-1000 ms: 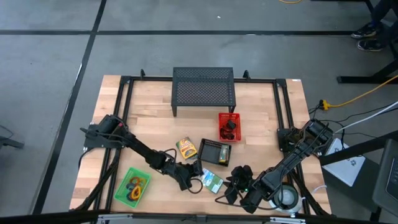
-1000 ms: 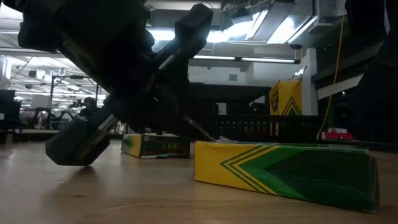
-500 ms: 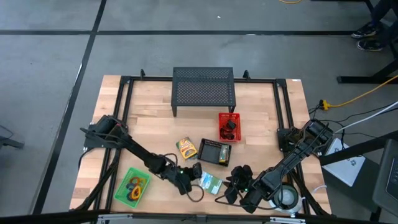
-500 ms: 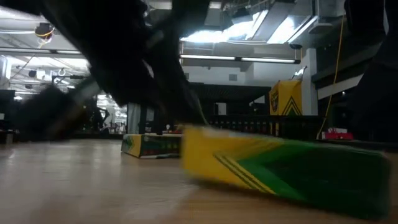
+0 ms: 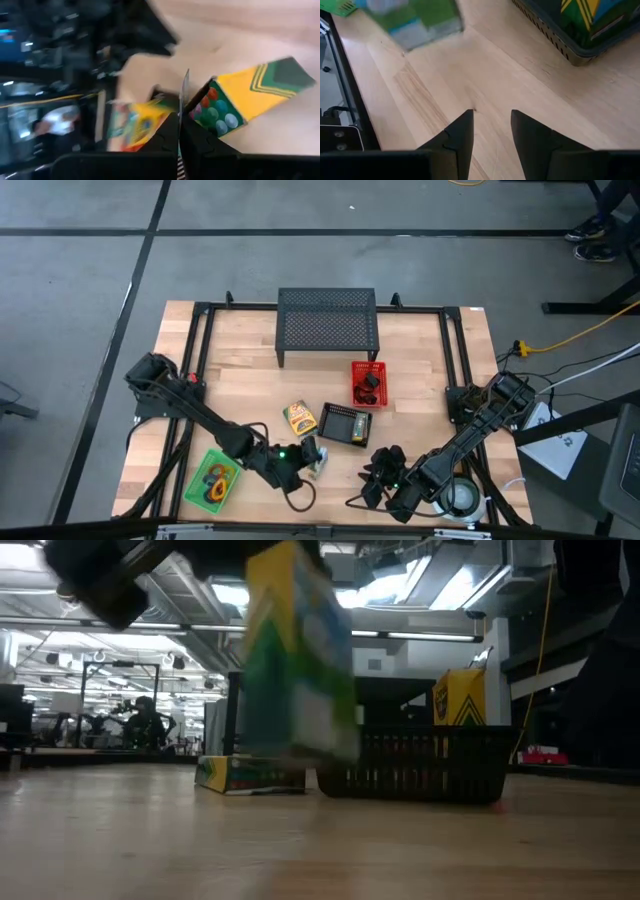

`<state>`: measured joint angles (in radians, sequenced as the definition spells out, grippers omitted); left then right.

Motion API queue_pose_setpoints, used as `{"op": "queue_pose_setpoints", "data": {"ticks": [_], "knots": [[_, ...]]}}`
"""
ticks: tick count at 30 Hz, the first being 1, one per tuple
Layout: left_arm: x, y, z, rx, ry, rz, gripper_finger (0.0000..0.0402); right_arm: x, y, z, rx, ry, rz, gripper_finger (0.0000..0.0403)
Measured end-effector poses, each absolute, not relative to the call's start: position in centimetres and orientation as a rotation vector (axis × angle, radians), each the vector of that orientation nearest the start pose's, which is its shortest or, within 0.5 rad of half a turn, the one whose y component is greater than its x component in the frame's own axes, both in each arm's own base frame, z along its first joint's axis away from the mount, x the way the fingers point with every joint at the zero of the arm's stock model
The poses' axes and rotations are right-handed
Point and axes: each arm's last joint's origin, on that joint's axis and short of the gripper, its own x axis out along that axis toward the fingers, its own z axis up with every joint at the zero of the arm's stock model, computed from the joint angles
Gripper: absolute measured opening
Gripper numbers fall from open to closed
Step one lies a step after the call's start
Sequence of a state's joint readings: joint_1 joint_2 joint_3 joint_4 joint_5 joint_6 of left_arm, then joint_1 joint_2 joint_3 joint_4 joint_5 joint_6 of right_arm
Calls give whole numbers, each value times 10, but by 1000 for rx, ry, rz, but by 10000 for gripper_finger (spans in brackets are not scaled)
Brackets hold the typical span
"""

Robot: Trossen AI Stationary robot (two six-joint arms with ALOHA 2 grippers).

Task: Pick & Place Office Desk Supplies
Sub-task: Put the crayon box into the black bin

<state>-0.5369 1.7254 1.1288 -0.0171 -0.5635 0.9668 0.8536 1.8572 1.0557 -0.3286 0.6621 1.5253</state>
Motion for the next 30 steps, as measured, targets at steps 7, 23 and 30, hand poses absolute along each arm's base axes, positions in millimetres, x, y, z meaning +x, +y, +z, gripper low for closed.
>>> {"op": "queue_pose_setpoints", "data": {"ticks": [7, 23, 30], "knots": [[321, -165, 246, 1292, 502, -165, 2, 241, 250, 141, 660, 703, -442, 132], [338, -108, 256, 1305, 590, -74, 1, 241, 250, 141, 660, 703, -443, 132], [344, -88, 256, 1305, 617, -69, 1, 242, 249, 141, 646, 686, -446, 132]]}}
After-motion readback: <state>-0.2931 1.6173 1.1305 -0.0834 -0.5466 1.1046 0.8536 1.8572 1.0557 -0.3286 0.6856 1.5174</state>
